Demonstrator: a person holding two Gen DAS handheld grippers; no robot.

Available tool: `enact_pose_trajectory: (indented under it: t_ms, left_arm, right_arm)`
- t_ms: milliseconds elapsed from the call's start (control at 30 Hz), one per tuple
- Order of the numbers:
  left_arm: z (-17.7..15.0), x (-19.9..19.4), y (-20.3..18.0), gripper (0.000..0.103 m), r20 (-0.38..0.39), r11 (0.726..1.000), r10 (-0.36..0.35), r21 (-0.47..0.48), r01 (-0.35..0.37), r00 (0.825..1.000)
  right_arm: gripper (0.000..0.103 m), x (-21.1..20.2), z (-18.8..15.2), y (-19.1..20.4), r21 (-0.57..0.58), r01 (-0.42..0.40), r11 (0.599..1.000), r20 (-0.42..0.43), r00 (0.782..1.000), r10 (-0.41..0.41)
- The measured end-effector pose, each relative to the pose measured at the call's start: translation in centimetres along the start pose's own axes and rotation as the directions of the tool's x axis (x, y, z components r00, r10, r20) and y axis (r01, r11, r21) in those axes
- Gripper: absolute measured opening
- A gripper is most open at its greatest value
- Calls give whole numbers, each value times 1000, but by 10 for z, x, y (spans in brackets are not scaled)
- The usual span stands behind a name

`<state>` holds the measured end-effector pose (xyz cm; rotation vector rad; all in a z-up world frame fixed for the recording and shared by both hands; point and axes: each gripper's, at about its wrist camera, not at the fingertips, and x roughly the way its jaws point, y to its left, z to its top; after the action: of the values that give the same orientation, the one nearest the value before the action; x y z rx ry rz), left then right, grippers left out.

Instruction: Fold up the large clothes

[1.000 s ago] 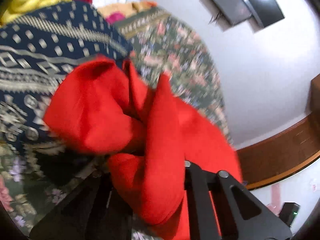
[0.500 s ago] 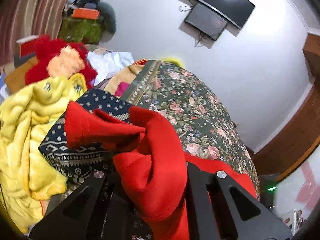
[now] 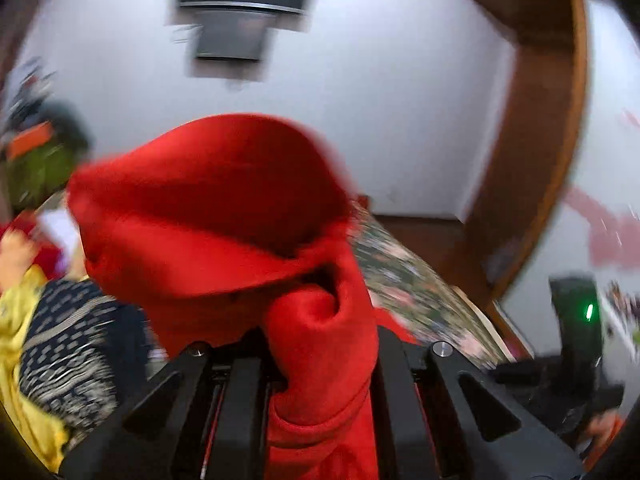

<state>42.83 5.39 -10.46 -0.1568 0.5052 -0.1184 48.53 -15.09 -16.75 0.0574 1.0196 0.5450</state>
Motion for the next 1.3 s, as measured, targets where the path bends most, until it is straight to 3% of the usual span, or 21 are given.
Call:
enact_pose_trajectory:
  t_ms: [100, 200, 300, 367, 433, 500, 567, 633, 733, 767, 867, 967, 1033, 1133, 1167, 1200, 1233, 1300]
  left_arm:
    - [-16, 28, -54, 6, -99, 991, -78, 103, 88, 992]
    - [-49, 66, -87, 6, -278, 973, -110, 167, 160, 954]
    - [-85, 98, -94, 6, -438, 969, -96, 164, 184, 894]
    - [-105, 107, -83, 6, -515, 974, -133, 92, 209, 847]
    - [-110, 102, -74, 8, -539, 971, -173, 44, 233, 824]
    - [-110, 88, -74, 28, -548, 963, -215, 20, 270, 808]
    - [-105, 68, -73, 36, -544, 948, -263, 7, 317, 797]
    - [-98, 47, -73, 37, -531, 938, -280, 26, 346, 800]
    - [-87, 16, -70, 53, -485, 941, -246, 88, 327, 839]
    - [-80, 2, -61, 60, -450, 948, -227, 101, 302, 864]
    - [-65, -15, -33, 69, -384, 972, -137, 127, 199, 913]
    - [-59, -15, 2, 78, -350, 989, -13, 135, 65, 937]
    - [-62, -7, 23, 78, -360, 993, 55, 121, -11, 931]
    - [-85, 14, 46, 78, -455, 996, 71, 86, -36, 888]
    - [-98, 21, 49, 79, -492, 997, 61, 79, -25, 869]
    - [-109, 25, 51, 79, -507, 997, 60, 78, -23, 860]
    - [-119, 26, 51, 79, -511, 997, 60, 77, -24, 857]
    - [-133, 26, 52, 80, -502, 998, 54, 63, -25, 863]
  right_arm:
    - [12, -31, -17, -40, 61, 70, 996, 24, 997, -71]
    - [12, -49, -36, -65, 105, 105, 989, 21, 994, -108]
    - [12, -59, -55, -80, 135, 113, 984, 7, 993, -115]
    - [12, -61, -63, -86, 141, 117, 983, -4, 993, -118]
    - [12, -60, -70, -91, 140, 122, 983, -21, 993, -120]
    - [12, -58, -72, -88, 126, 131, 983, -32, 991, -128]
    - [12, -55, -70, -82, 106, 140, 984, -33, 990, -137]
    - [12, -56, -66, -72, 83, 139, 987, -20, 990, -138]
    - [12, -56, -55, -52, 48, 109, 993, 4, 994, -109]
    - [12, -55, -52, -47, 37, 103, 994, 11, 995, -103]
    - [12, -53, -38, -22, -10, 83, 997, 34, 996, -82]
    - [12, -44, -27, 5, -55, 51, 997, 44, 998, -49]
    - [12, -29, -23, 22, -99, 50, 994, 32, 998, -47]
    - [12, 3, -28, 36, -173, 113, 978, -17, 993, -118]
    - [12, 16, -33, 37, -198, 158, 967, -37, 985, -169]
    - [12, 30, -39, 34, -216, 216, 952, -56, 971, -233]
    - [12, 42, -46, 27, -220, 258, 941, -81, 956, -281]
    - [11, 56, -58, 11, -197, 254, 947, -131, 950, -282]
